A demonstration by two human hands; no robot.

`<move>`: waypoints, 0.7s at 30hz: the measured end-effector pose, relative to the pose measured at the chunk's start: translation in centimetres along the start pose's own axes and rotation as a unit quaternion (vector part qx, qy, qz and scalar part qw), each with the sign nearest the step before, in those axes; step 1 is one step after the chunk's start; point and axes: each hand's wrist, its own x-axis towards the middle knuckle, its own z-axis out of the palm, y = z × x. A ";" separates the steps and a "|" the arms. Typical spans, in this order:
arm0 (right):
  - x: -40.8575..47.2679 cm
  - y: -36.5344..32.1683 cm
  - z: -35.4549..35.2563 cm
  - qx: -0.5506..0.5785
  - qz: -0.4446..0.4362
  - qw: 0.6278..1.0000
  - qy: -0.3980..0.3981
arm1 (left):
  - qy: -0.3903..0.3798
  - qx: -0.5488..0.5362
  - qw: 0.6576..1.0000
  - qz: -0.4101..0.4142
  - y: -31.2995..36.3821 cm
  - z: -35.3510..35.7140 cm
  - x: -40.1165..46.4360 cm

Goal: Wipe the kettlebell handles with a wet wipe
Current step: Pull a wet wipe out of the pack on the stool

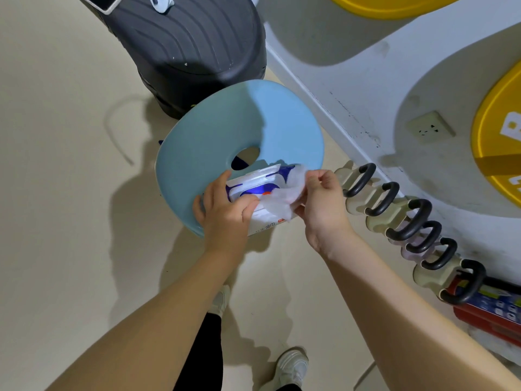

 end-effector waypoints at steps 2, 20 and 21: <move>0.1 -0.8 -0.3 0.014 -0.001 0.999 0.036 | -0.015 0.017 1.000 0.008 -0.2 0.0 0.3; -1.2 -2.0 -6.3 0.057 0.095 0.992 0.056 | -0.150 0.314 0.907 0.236 2.3 -1.9 -2.4; -1.2 -1.8 -6.5 0.067 0.098 0.992 0.043 | -0.182 0.327 0.905 0.205 3.4 -2.0 -1.9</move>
